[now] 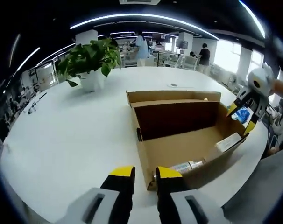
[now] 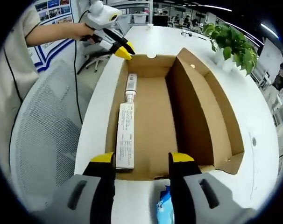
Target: Operate the shoe box by opening the lid, removing the specified soft item, and placing it in the target area until the item is outside and the box remains undamaged.
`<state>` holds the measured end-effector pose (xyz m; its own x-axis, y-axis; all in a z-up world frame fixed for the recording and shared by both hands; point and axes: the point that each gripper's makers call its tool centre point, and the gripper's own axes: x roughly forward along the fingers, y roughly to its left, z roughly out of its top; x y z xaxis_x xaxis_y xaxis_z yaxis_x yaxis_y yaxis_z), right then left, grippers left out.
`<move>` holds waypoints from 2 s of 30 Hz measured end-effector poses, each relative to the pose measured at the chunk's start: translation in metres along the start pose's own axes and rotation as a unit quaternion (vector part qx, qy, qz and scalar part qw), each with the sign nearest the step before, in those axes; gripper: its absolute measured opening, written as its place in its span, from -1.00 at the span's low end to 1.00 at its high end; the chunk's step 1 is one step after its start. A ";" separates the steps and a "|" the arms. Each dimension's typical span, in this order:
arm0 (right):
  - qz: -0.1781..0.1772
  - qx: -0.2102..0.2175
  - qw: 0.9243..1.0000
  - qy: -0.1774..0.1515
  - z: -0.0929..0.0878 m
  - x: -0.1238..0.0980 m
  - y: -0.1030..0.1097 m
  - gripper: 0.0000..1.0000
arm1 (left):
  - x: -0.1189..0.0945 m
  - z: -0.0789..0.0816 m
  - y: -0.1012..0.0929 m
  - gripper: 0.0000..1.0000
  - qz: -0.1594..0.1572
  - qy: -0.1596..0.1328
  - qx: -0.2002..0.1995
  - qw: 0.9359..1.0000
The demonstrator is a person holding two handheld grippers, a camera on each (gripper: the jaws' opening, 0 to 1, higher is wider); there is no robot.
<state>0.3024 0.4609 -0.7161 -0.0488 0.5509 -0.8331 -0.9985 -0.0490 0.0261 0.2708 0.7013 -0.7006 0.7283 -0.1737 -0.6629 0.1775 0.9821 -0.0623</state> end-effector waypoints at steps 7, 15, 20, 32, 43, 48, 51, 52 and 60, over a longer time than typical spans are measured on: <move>0.018 0.005 1.000 0.014 -0.003 0.012 0.002 -0.15 | 0.002 0.001 -0.004 -0.83 -0.009 -0.010 -0.007 1.000; 0.034 0.022 0.999 0.006 0.003 0.018 0.006 -0.19 | 0.003 0.001 -0.005 -0.88 -0.008 -0.017 -0.013 1.000; 0.023 0.010 1.000 0.009 0.005 0.017 0.004 -0.20 | 0.003 0.001 -0.005 -0.88 -0.006 -0.018 -0.012 1.000; 0.028 0.022 0.999 0.005 0.009 0.025 0.008 -0.29 | 0.003 0.001 -0.005 -0.88 -0.005 -0.020 -0.016 1.000; 0.034 0.013 0.999 0.027 0.003 0.031 0.019 -0.68 | 0.004 0.001 -0.005 -0.88 -0.002 -0.017 -0.012 1.000; 0.026 0.016 0.999 0.026 0.005 0.027 0.019 -0.69 | 0.004 0.001 -0.004 -0.88 0.000 -0.015 -0.010 1.000; 0.024 0.017 0.999 0.021 0.007 0.023 0.020 -0.69 | 0.004 0.002 -0.004 -0.88 0.000 -0.013 -0.009 1.000; 0.023 0.014 0.999 0.020 0.008 0.021 0.020 -0.70 | 0.004 0.001 -0.004 -0.88 0.000 -0.012 -0.010 1.000; -0.003 0.011 1.000 -0.006 0.020 0.003 0.012 -0.70 | 0.003 0.001 -0.004 -0.89 0.006 -0.009 -0.009 1.000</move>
<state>0.2899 0.4789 -0.7072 -0.0439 0.5612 -0.8265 -0.9990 -0.0279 0.0341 0.2731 0.6963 -0.7017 0.7423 -0.1622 -0.6502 0.1568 0.9854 -0.0668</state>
